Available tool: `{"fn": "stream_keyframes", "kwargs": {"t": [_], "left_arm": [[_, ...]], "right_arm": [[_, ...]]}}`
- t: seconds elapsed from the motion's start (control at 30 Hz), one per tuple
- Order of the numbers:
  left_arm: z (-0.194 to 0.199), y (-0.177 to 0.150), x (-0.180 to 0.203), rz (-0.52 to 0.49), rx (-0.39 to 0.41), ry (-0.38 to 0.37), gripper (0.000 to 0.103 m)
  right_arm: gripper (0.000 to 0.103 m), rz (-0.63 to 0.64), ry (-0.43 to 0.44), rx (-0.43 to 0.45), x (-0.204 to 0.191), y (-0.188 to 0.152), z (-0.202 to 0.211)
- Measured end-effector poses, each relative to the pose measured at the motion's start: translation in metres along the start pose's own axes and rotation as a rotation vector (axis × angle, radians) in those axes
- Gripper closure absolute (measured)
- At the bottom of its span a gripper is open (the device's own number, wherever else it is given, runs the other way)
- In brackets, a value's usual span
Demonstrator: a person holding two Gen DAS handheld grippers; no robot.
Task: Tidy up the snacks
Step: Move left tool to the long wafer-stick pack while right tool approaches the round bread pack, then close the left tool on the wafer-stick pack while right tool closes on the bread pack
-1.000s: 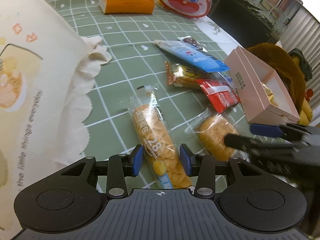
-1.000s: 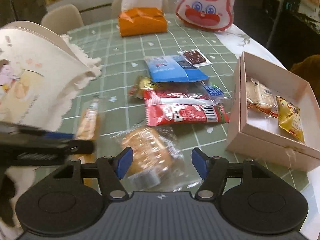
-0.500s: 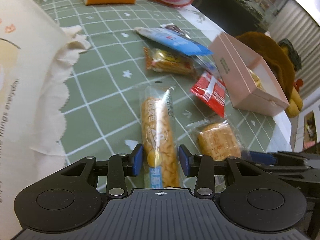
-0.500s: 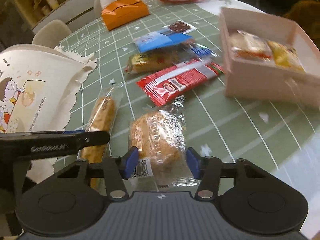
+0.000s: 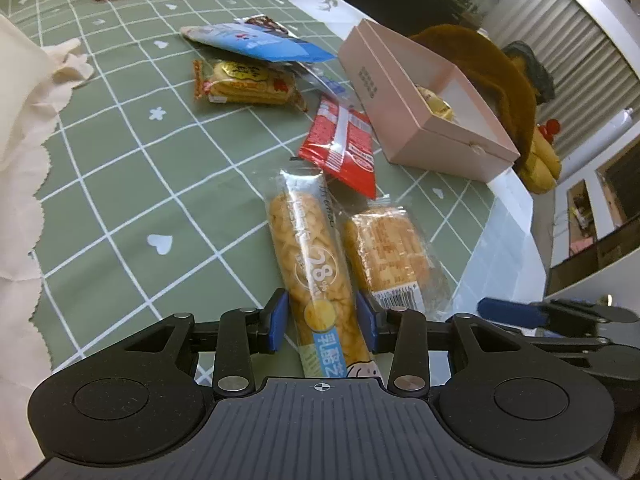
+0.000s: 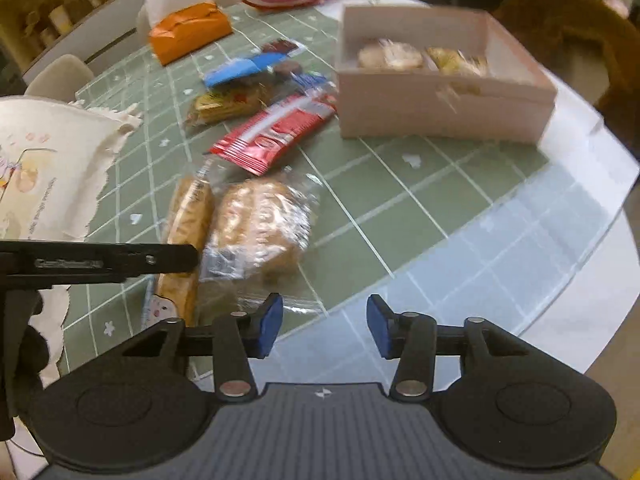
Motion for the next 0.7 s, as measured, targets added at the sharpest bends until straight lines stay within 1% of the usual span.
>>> {"fn": "stream_keyframes", "kwargs": {"t": [0.03,0.1,0.2,0.3,0.43,0.57,0.7], "left_arm": [[0.002,0.0,-0.002,0.002,0.004,0.007,0.06],[0.008,0.001,-0.006,0.01,0.021,0.029,0.06],[0.016,0.001,-0.014,0.03,0.041,0.064,0.06],[0.021,0.0,-0.025,0.067,0.057,0.087,0.059],[0.024,-0.003,-0.032,0.094,0.058,0.098,0.059],[0.021,-0.004,-0.032,0.097,0.053,0.094,0.059],[0.016,-0.002,-0.026,0.077,0.044,0.096,0.06]], "right_arm": [[0.049,0.017,0.001,0.012,-0.005,0.002,0.003],[0.045,0.043,0.006,0.033,-0.013,0.008,0.006],[0.045,0.051,0.021,0.042,-0.025,0.018,0.0],[0.044,0.054,0.034,0.036,-0.037,0.029,-0.014],[0.039,0.063,0.011,0.022,-0.047,0.04,-0.035],[0.039,0.055,0.022,0.004,-0.043,0.041,-0.043],[0.046,0.083,0.031,-0.018,-0.032,0.034,-0.035]]}}
Point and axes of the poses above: each gripper's, at about its wrist camera, not at the fingertips, and z roughly against the way its jaws point, x to its right, y to its top, the point moved 4 cm from there along -z, roughly the way its jaws point, and after that the axes turned 3 degrees about -z, right-handed, at the moved point
